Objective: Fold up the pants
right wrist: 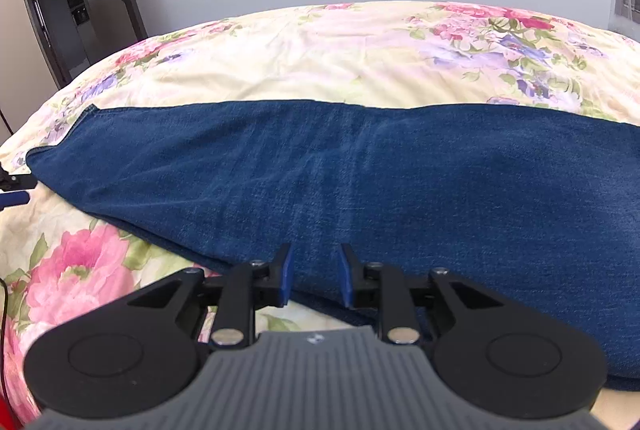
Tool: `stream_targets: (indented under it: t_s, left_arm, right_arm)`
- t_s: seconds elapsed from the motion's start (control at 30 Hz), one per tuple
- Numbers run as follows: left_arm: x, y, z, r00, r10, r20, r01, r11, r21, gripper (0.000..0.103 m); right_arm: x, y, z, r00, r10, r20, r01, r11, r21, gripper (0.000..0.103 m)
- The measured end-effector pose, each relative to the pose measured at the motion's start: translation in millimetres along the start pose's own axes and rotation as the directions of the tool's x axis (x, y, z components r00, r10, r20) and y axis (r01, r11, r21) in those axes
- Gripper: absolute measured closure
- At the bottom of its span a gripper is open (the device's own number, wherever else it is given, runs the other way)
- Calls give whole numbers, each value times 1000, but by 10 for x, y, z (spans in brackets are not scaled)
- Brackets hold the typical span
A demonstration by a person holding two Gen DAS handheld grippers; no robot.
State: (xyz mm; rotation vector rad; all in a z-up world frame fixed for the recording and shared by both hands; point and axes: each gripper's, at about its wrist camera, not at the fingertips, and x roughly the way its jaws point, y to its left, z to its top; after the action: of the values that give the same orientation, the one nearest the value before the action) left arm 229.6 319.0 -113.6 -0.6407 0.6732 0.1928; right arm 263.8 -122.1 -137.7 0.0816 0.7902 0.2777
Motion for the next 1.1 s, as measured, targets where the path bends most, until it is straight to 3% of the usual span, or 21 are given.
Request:
stream_targets:
  t_s: [0.1,0.2,0.4,0.53,0.6,0.8,0.97,1.1]
  left_arm:
    - [98,240,105,999,-37,20,40,987,-154,50]
    - [258,333,173,998,-52,47,61,972,-228,50]
    - [589,427,314,998,4,60,10,973,-230,53]
    - [715,367,388,998,38,59,-28,987,-158,56]
    - [748,385,408,997,36,68,-24,986,-165,69]
    - [761,375,415,996,26,83,-12,986,-169,87]
    - [736,307,478,996,35,83,-22,988,-156,92]
    - [672,232,534,995,41,87,-30,991,-131,95]
  right_arm:
    - [11,-38,72,1000,-15,12,15,1000,5,83]
    - [51,-43,130,1000,-22,14,22,1000,-4,83]
    - [318,-57,331,1000,-8,-3,8,1000,-28,84]
    - [599,-71,605,999,-53,13,53,998,-46,89]
    - [774,-107,753,995,-98,10,98,994,-43,92]
    - [1247,-335,1021,985,-173,-14,173,985,-25,103]
    - [1468,-370,1086,983,-179,-34,177,983,-48,103]
    - [1299,-355,1061,988,-142,-68,140,989,-41,103]
